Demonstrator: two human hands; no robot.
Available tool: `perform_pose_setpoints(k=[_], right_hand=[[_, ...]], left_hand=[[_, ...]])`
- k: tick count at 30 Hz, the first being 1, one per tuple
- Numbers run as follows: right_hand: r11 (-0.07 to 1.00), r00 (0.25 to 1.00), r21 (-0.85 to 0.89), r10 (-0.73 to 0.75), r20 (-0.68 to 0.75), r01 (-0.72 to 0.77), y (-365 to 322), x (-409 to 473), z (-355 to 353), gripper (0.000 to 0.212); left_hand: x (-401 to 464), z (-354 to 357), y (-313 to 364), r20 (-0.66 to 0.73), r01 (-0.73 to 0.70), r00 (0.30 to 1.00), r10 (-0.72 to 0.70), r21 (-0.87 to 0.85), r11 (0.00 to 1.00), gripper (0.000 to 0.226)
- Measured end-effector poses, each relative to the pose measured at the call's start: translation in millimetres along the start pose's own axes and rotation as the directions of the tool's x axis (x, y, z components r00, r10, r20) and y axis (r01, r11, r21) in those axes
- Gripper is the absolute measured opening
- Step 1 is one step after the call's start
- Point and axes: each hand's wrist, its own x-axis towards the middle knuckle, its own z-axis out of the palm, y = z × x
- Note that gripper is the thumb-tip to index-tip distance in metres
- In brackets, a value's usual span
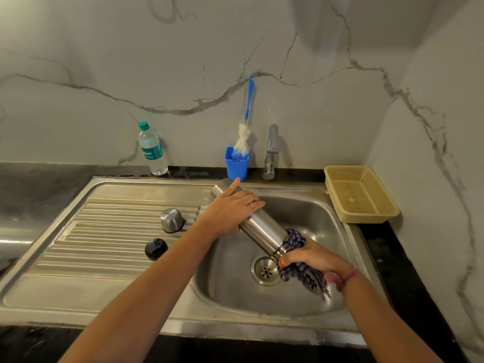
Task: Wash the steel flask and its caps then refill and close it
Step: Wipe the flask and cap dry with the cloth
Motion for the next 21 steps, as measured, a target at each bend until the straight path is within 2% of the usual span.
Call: perform_pose_setpoints(k=[5, 7, 9, 11, 13, 16, 19, 21], right_hand=[[0.999, 0.999, 0.034, 0.033, -0.007, -0.033, 3, 0, -1, 0.022], [0.987, 0.999, 0.155, 0.045, -0.013, -0.043, 8, 0, 0, 0.026], [0.944, 0.999, 0.326, 0.049, -0.01, -0.043, 16, 1, 1, 0.042], [0.903, 0.999, 0.427, 0.043, 0.013, -0.045, 21, 4, 4, 0.059], [0.869, 0.999, 0.492, 0.035, 0.036, -0.048, 22, 8, 9, 0.063], [0.766, 0.999, 0.642, 0.018, 0.033, -0.035, 15, 13, 25, 0.049], [0.643, 1.0, 0.765, -0.016, 0.021, -0.006, 5, 25, 44, 0.049], [0.595, 0.999, 0.804, -0.034, 0.0, 0.02, -5, 34, 58, 0.034]], left_hand=[[-7, 17, 9, -0.006, 0.116, 0.993, -0.117, -0.094, 0.989, 0.081], [-11, 24, 8, -0.028, 0.179, 0.982, -0.186, -0.157, 0.971, 0.082], [-17, 30, 6, -0.052, 0.268, 0.956, -0.289, -0.251, 0.93, 0.082], [-24, 35, 2, -0.069, 0.351, 0.914, -0.4, -0.36, 0.864, 0.082], [-31, 38, -3, -0.085, 0.402, 0.868, -0.489, -0.456, 0.794, 0.082], [-43, 41, -16, -0.083, 0.428, 0.789, -0.609, -0.637, 0.641, 0.084], [-58, 40, -34, -0.05, 0.409, 0.721, -0.691, -0.774, 0.483, 0.084], [-69, 35, -47, -0.032, 0.397, 0.688, -0.725, -0.82, 0.413, 0.086]])
